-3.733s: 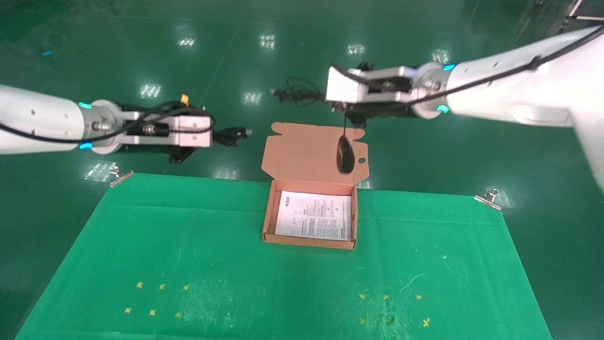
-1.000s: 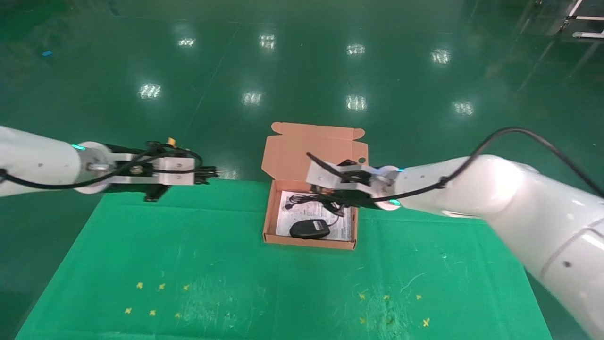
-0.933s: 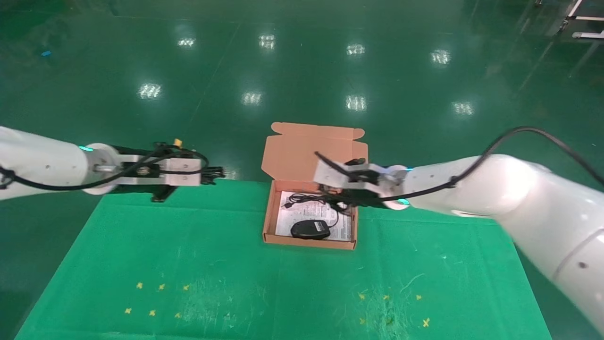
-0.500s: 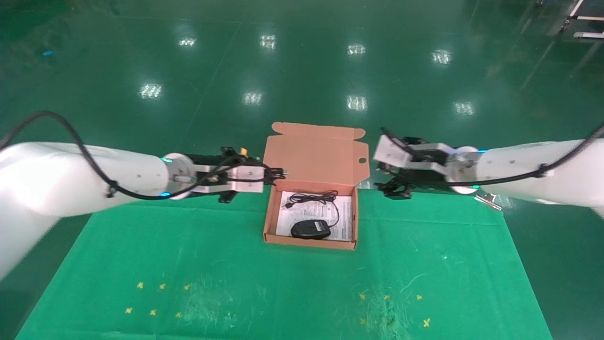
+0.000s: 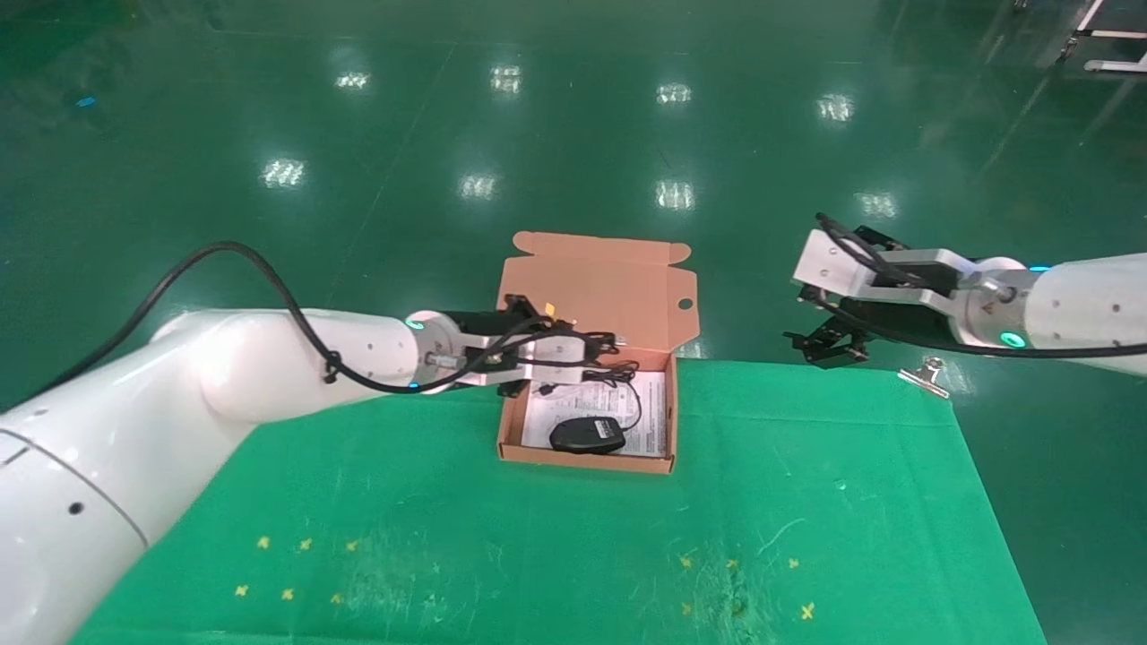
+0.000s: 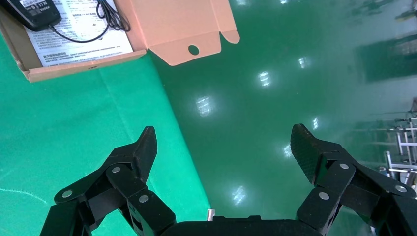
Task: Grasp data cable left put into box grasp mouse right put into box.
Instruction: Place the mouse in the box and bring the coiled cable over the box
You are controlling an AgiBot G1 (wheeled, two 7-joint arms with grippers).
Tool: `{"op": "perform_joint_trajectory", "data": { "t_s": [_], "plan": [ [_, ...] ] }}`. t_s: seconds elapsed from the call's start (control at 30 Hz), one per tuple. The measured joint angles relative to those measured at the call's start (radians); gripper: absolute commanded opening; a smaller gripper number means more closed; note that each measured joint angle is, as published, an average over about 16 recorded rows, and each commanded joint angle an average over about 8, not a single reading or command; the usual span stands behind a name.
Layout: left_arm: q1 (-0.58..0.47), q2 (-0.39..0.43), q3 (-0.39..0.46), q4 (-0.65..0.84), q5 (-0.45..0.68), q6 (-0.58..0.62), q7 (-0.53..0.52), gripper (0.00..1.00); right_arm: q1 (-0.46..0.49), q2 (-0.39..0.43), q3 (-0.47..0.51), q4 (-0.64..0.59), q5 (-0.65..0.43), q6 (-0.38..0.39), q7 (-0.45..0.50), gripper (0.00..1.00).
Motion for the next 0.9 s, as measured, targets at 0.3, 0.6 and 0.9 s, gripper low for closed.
{"op": "perform_joint_trajectory", "data": {
  "t_s": [0.3,0.6,0.9],
  "plan": [
    [-0.006,0.006,0.059,-0.008,-0.094,-0.026,0.029,0.31,0.011,0.038,-0.005,0.083,-0.062,-0.013,0.086,1.00],
    [-0.013,0.008,0.096,-0.012,-0.138,-0.035,0.032,1.00,0.016,0.053,-0.006,0.117,-0.088,-0.018,0.119,1.00],
    [-0.014,0.004,0.096,-0.015,-0.139,-0.036,0.033,1.00,0.017,0.053,-0.006,0.116,-0.089,-0.019,0.119,1.00]
  ]
}}
